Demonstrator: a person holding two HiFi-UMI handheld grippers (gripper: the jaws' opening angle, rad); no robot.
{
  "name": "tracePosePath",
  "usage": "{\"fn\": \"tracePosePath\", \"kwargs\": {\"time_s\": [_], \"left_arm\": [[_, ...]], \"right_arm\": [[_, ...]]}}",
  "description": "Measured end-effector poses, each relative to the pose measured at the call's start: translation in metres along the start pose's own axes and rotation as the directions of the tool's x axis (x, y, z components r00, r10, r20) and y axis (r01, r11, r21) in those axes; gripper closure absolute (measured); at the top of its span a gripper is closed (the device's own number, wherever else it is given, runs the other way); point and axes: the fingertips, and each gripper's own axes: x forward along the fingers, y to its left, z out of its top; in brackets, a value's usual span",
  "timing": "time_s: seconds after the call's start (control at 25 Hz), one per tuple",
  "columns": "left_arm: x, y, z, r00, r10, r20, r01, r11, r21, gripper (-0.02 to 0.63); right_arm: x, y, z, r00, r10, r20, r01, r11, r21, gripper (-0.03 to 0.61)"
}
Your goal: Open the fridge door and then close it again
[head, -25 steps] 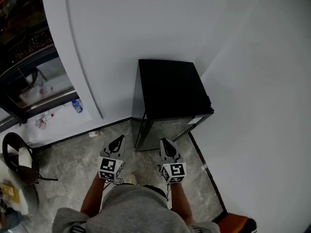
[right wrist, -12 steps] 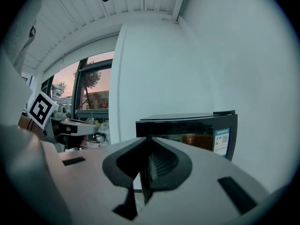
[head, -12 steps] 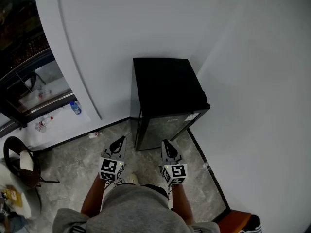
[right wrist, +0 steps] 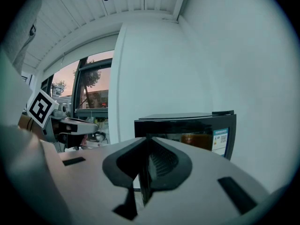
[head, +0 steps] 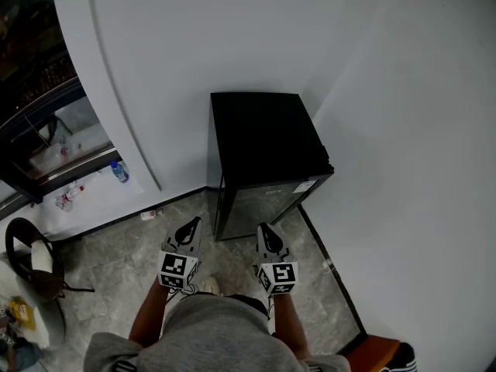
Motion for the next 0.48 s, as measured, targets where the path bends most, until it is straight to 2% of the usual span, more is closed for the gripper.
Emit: {"fn": "tracePosePath", "kwargs": {"time_s": [0.48], "left_arm": [[-0.0026, 0.002, -0.0007, 1.0, 0.01, -0.006, -0.01, 1.0, 0.002, 0.607]], "right_arm": [[0.0008, 0.0018, -0.0007, 1.0, 0.004, 0.0, -0.004, 1.0, 0.002, 0.534]]}}
